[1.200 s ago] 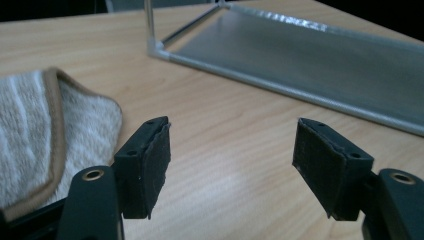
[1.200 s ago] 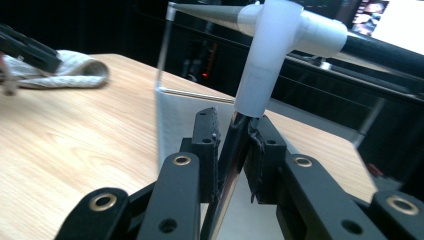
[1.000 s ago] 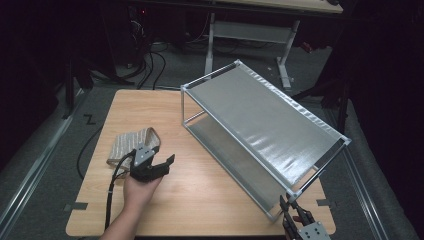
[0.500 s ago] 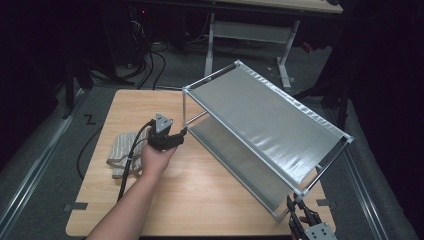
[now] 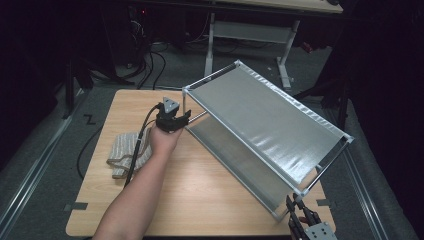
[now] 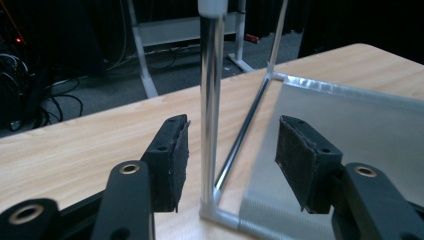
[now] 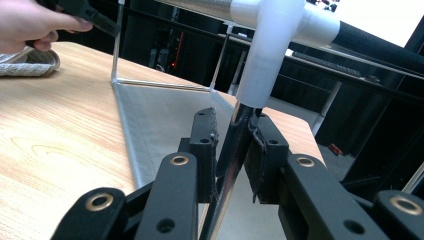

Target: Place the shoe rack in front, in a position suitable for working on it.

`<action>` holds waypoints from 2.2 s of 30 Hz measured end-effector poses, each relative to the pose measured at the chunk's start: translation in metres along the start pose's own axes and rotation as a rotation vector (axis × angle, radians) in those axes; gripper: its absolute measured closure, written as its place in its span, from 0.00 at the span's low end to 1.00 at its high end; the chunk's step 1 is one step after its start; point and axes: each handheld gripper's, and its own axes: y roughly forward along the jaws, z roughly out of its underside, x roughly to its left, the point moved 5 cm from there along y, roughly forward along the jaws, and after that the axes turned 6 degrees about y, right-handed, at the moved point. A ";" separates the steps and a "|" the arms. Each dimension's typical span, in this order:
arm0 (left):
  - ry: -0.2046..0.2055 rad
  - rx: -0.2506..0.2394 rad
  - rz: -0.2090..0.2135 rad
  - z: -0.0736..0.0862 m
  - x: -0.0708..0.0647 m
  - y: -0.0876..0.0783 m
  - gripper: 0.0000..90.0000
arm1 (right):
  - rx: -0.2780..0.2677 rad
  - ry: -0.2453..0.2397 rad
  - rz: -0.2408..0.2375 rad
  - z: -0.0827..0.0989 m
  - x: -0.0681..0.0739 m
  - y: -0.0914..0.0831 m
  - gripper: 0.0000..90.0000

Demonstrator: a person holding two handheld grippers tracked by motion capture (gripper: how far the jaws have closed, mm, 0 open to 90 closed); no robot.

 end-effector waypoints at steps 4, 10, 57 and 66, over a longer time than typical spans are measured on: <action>-0.022 -0.005 -0.007 -0.006 0.004 0.005 0.59 | 0.005 0.007 -0.001 0.000 0.000 0.000 0.84; -0.043 -0.004 -0.018 -0.013 0.008 0.013 0.74 | 0.002 0.008 -0.002 0.001 0.000 0.000 0.84; -0.024 -0.084 -0.020 0.066 0.001 -0.158 0.89 | 0.092 0.110 0.094 -0.002 -0.070 0.054 0.88; -0.017 -0.078 -0.028 0.076 -0.005 -0.183 0.89 | 0.079 0.117 0.086 -0.003 -0.078 0.078 0.88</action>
